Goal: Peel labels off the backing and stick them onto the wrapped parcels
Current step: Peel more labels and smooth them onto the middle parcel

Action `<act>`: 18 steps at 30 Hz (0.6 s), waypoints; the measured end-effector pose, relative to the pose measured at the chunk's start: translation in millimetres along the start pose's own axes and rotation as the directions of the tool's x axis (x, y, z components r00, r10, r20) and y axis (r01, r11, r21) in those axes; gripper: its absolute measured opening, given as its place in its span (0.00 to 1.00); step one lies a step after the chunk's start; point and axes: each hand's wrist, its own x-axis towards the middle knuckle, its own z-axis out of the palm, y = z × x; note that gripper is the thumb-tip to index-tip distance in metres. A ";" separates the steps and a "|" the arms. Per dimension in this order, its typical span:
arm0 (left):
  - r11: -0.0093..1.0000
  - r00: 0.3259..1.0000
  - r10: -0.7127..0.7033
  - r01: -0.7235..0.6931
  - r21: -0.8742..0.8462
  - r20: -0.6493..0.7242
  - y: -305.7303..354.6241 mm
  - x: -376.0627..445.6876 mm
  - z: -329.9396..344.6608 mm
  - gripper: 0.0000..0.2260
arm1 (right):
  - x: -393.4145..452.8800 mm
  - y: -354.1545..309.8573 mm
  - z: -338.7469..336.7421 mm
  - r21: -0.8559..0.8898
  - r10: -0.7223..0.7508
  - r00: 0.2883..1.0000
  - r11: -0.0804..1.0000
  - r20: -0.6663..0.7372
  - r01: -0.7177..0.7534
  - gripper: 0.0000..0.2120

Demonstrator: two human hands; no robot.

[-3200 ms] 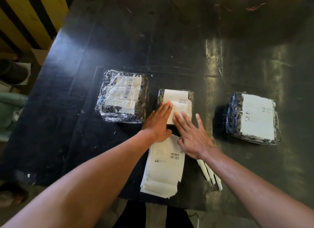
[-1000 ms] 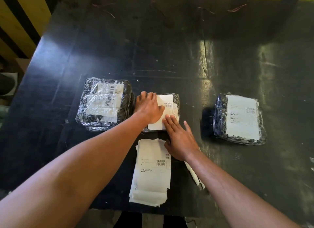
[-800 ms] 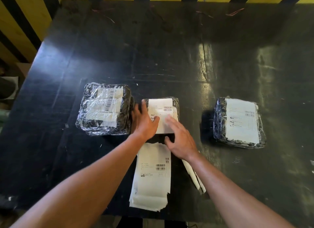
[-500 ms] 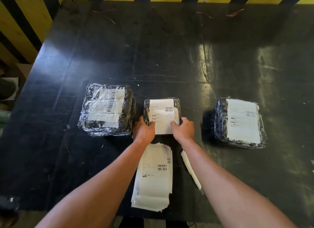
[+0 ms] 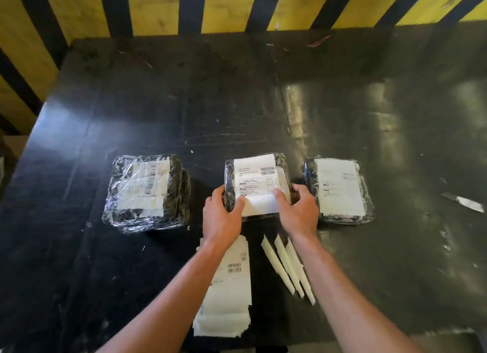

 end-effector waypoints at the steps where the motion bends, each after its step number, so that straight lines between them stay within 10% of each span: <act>1: 1.000 1.000 0.022 -0.022 -0.013 0.013 7.1 -3.0 5.6 0.26 | 0.0 0.0 -10.6 0.024 -0.008 0.999 1.000 -0.033 0.009 0.20; 18: 0.978 0.913 0.131 -0.183 0.102 0.386 87.9 -32.9 137.4 0.33 | 76.0 60.7 -156.2 -0.071 0.076 0.979 0.993 -0.188 -0.090 0.23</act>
